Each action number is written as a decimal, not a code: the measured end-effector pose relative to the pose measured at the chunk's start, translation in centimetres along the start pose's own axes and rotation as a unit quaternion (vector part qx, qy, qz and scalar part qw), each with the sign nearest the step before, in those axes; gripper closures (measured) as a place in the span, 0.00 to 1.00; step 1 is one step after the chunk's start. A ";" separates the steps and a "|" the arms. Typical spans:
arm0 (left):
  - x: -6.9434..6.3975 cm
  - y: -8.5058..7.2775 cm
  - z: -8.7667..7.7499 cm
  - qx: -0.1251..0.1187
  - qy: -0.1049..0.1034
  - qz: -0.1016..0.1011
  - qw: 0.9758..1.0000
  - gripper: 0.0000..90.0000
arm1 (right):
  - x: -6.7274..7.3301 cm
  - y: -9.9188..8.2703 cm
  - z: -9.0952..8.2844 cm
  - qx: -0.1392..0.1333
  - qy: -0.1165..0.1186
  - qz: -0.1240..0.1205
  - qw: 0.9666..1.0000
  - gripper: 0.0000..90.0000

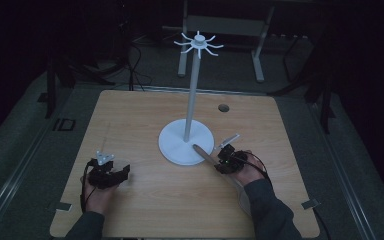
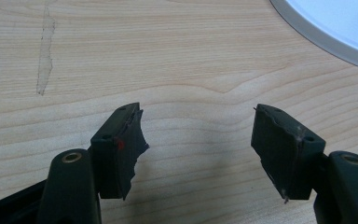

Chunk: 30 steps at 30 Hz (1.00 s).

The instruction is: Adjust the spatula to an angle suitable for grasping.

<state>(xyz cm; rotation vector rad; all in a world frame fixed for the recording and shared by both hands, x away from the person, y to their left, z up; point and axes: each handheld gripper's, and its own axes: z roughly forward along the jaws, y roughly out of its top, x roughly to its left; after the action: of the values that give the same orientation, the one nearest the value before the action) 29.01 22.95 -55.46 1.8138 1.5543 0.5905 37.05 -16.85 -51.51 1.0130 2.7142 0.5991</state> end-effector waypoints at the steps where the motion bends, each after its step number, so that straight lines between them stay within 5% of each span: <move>1: 0.0 0.0 0.0 0.000 0.000 0.000 1.000 0.38 | 0.0 0.2 0.4 0.008 0.003 0.001 1.000 0.76; 16: 0.0 0.0 0.0 0.000 0.000 0.000 1.000 0.38 | 0.0 1.5 2.3 0.046 0.012 0.007 0.999 0.83; 30: 0.0 0.0 0.1 0.001 -0.001 0.003 1.000 0.38 | 0.5 1.3 1.7 0.028 -0.011 -0.001 1.000 0.83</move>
<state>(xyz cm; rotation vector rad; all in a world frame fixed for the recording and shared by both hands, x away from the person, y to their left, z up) 29.08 22.92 -55.49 1.8195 1.5495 0.5897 37.91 -15.12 -52.51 1.0223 2.7273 0.5102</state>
